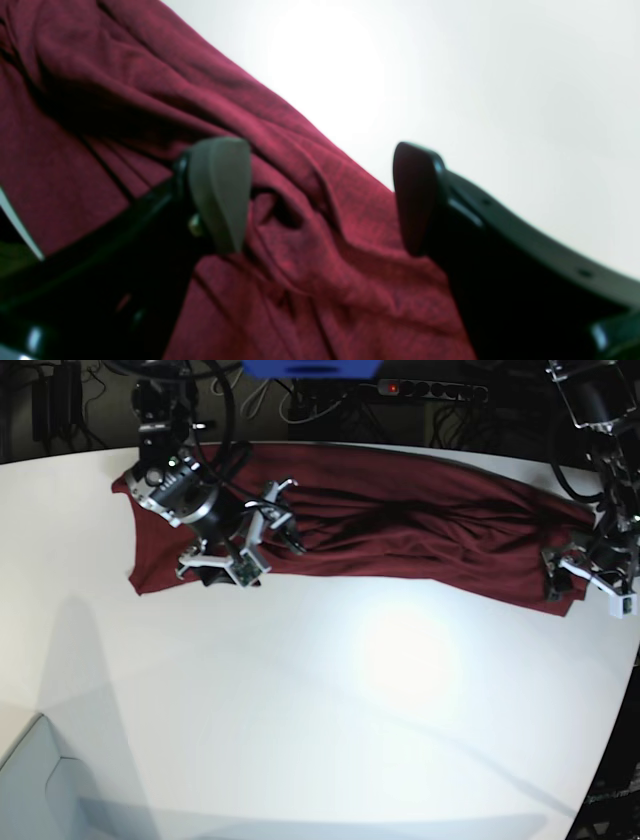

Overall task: Layout the t-shirt on the table in an organized manner, then fold the t-shirt properly
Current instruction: 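Release the fabric and reposition both grippers at the strip's two ends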

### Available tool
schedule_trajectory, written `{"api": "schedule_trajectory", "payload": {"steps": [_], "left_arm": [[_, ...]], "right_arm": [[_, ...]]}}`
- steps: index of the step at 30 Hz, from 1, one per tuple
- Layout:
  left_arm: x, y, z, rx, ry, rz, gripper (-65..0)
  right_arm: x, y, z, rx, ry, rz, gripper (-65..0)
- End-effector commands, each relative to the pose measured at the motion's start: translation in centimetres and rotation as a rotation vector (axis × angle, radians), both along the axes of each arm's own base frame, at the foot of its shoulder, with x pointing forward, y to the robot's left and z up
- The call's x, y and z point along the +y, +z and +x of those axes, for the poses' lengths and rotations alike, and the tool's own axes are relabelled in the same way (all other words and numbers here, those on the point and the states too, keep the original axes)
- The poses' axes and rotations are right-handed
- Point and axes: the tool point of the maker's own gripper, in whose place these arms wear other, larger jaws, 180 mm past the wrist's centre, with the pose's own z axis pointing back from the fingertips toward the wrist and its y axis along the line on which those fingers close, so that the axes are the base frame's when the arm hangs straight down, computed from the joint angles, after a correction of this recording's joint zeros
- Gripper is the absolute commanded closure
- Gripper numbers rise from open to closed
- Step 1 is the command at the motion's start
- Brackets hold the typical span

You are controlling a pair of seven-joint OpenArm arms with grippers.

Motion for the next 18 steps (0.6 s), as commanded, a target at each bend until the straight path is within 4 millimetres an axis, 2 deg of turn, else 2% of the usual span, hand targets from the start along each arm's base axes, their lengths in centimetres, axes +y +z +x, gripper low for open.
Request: {"api": "schedule_trajectory", "payload": {"steps": [1,4,9,14,18], "left_arm": [[0.9,1.0,0.3,-0.022,-0.006,0.045,-65.0],[0.5,0.3,0.0,0.003,-0.025,0.071,-65.0],[1.5,-1.6,-1.4,0.056,0.007,0.056,-65.0],[1.8,-3.3,-1.9,0.058,0.029,0.036,-65.0],[1.0,-5.0,-2.1,0.078,0.018,0.014,-65.0]], "right_arm": [[0.4,1.3,0.5,-0.042,0.004,0.033,-44.4],[0.4,1.3,0.6,-0.044,0.004,0.032,-44.4],[0.4,1.4,0.7,-0.047,0.005,0.033,-44.4],[0.5,1.5,0.8,-0.052,0.008,0.034,-44.4],[0.5,1.5,0.8,-0.052,0.008,0.034,-44.4]]}}
